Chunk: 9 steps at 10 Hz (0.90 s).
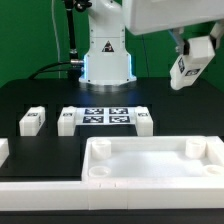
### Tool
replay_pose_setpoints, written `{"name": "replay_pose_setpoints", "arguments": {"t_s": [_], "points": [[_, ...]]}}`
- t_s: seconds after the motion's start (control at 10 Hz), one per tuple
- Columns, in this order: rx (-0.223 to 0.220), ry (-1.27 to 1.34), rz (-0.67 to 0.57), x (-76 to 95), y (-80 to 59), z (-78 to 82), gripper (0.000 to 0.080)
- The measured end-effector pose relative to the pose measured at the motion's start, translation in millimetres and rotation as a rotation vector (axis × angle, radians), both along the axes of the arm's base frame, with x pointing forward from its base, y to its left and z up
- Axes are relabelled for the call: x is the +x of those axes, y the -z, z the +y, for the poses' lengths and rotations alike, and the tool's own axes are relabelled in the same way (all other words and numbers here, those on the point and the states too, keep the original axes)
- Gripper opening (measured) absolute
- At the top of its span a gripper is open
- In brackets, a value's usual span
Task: Assemble desk
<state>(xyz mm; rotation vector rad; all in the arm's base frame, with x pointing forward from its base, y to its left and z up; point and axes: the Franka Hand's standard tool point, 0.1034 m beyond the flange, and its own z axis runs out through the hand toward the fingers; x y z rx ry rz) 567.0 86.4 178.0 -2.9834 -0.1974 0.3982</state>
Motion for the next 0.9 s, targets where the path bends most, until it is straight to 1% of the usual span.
{"name": "replay_pose_setpoints", "arguments": {"t_s": [0.1, 0.2, 0.3, 0.4, 0.5, 0.6, 0.8, 0.9], "points": [[0.0, 0.01, -0.082, 9.2, -3.5, -0.6, 0.0291], [0.0, 0.02, -0.168, 16.1, -3.6, -1.2, 0.0291], [0.001, 0.023, -0.217, 18.6, -3.6, -1.7, 0.0291], [0.019, 0.017, -0.291, 36.9, -11.7, -2.2, 0.0291], [0.04, 0.016, -0.39, 60.8, -24.0, -4.5, 0.0291], [0.043, 0.008, -0.507, 77.9, -29.8, -5.0, 0.0291], [0.034, 0.026, -0.613, 74.2, -22.9, -8.4, 0.0291], [0.026, 0.031, -0.71, 79.9, -24.8, -11.9, 0.0291]]}}
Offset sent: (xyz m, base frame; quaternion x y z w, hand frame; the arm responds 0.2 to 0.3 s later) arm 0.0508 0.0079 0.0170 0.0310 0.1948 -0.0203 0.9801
